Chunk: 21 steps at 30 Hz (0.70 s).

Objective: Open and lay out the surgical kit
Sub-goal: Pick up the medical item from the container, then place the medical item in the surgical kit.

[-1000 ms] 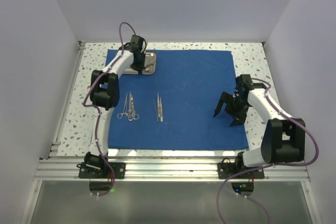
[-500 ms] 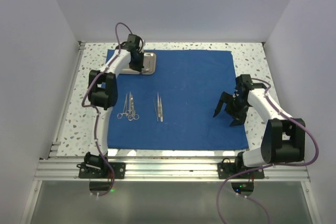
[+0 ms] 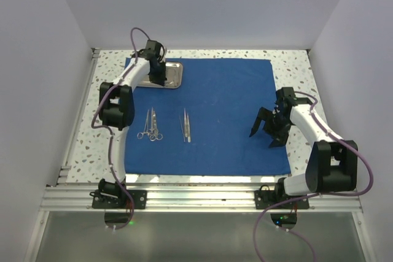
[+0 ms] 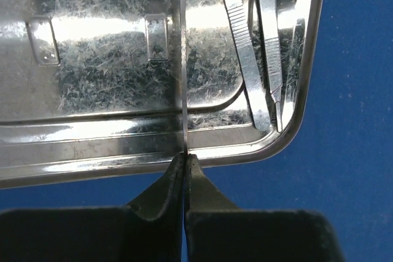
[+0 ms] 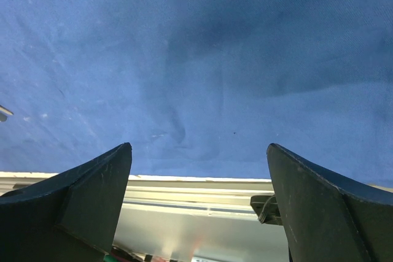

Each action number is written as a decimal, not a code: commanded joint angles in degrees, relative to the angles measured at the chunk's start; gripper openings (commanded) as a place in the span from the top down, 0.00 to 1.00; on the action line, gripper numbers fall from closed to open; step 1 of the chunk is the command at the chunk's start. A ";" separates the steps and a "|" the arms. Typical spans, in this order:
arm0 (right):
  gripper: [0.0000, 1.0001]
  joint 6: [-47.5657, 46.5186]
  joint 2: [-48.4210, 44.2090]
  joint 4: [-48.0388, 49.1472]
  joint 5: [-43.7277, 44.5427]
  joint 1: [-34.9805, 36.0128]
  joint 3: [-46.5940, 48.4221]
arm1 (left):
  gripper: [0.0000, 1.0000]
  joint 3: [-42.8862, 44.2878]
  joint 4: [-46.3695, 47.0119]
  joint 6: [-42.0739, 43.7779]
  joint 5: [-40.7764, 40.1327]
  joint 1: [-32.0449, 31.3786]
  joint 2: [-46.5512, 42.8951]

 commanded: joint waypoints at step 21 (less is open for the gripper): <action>0.02 6.97 -13.39 -11.71 -8.10 0.00 12.26 | 1.00 -36.13 20.40 -36.04 1.84 -24.18 -36.40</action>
